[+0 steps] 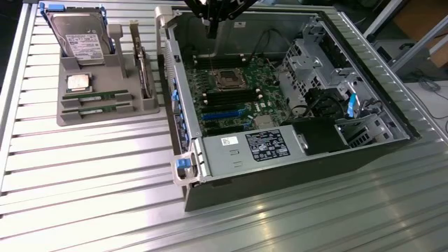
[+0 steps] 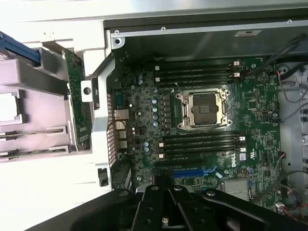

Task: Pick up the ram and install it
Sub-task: 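Reach for the ram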

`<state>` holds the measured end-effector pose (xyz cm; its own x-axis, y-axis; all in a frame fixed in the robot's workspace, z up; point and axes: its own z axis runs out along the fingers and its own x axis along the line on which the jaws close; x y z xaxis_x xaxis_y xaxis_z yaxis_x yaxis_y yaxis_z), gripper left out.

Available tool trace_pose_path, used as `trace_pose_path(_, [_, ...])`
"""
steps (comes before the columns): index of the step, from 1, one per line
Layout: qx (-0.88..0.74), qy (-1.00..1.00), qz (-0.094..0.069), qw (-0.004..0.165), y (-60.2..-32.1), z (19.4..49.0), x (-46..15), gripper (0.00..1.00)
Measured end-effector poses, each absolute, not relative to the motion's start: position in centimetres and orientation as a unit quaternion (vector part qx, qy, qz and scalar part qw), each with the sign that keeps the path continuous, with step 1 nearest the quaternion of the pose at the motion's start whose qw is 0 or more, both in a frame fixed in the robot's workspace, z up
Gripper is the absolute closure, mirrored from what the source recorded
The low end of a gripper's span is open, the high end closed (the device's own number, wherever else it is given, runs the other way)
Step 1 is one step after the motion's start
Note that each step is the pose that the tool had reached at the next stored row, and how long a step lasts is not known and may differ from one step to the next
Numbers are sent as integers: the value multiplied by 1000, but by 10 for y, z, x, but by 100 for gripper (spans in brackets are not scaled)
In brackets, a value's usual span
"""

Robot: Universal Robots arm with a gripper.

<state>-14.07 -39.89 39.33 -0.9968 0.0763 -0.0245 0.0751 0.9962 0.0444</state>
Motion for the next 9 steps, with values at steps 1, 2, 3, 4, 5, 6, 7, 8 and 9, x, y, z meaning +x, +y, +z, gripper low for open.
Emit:
trace_pose_path(1, [38, 999, 22, 13, -399, 393, -141, 89])
trace_pose_path(2, [38, 999, 22, 13, -399, 393, -142, 89])
trace_pose_path(3, [38, 999, 22, 13, -399, 393, -143, 89])
trace_pose_path(4, [38, 999, 22, 13, -399, 393, -144, 89])
trace_pose_path(5, [38, 999, 22, 13, -399, 393, -144, 89])
trace_pose_path(6, [38, 999, 22, 13, -399, 393, -145, 89])
trace_pose_path(7, [38, 999, 22, 13, -399, 393, -146, 89])
trace_pose_path(8, [38, 999, 22, 13, -399, 393, -146, 89])
trace_pose_path(9, [38, 999, 22, 13, -399, 393, -146, 89])
